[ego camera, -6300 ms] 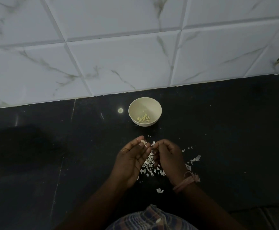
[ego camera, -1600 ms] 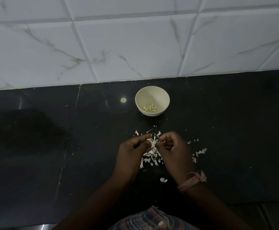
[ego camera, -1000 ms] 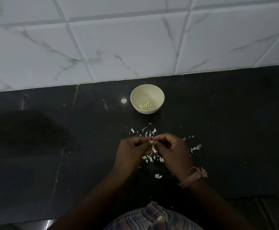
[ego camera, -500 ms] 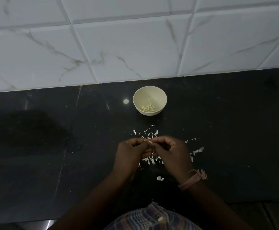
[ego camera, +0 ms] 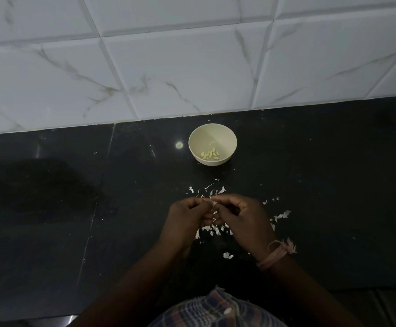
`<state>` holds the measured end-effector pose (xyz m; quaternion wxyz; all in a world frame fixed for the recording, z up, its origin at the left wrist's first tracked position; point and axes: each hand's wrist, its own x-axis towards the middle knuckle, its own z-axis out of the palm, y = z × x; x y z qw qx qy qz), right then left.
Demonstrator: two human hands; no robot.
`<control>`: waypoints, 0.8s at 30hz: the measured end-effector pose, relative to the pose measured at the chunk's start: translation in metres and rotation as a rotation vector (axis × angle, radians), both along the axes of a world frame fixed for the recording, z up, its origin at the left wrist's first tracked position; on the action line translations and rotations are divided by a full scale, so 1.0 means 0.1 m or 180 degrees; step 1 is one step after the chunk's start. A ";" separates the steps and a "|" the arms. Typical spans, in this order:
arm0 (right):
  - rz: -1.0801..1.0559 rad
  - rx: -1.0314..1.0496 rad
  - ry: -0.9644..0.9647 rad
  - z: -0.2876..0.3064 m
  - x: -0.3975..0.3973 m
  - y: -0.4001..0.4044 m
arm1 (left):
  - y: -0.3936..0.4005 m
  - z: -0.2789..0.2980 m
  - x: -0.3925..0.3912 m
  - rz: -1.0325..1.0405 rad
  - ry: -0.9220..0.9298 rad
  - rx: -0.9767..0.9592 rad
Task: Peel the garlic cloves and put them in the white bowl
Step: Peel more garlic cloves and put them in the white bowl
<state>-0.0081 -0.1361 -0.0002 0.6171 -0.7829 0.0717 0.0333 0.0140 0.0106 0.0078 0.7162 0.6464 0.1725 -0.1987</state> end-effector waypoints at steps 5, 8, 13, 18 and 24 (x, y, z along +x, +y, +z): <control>-0.0358 0.0544 0.0165 0.04 0.03 -0.02 | -0.02 0.07 0.02 0.0085 0.0248 -0.0357; -0.0550 0.0889 0.0264 0.04 0.06 -0.02 | 0.00 0.01 0.02 0.0234 0.0396 -0.0391; -0.0690 0.0592 0.0102 0.05 0.06 0.01 | 0.01 0.03 -0.02 0.0138 0.0391 -0.0576; -0.0819 0.0240 0.0023 0.02 0.06 0.12 | -0.04 0.09 -0.04 0.0198 0.0148 -0.0742; -0.0690 -0.0348 -0.0172 0.11 0.05 0.16 | -0.03 0.08 -0.07 0.0291 -0.0239 -0.0333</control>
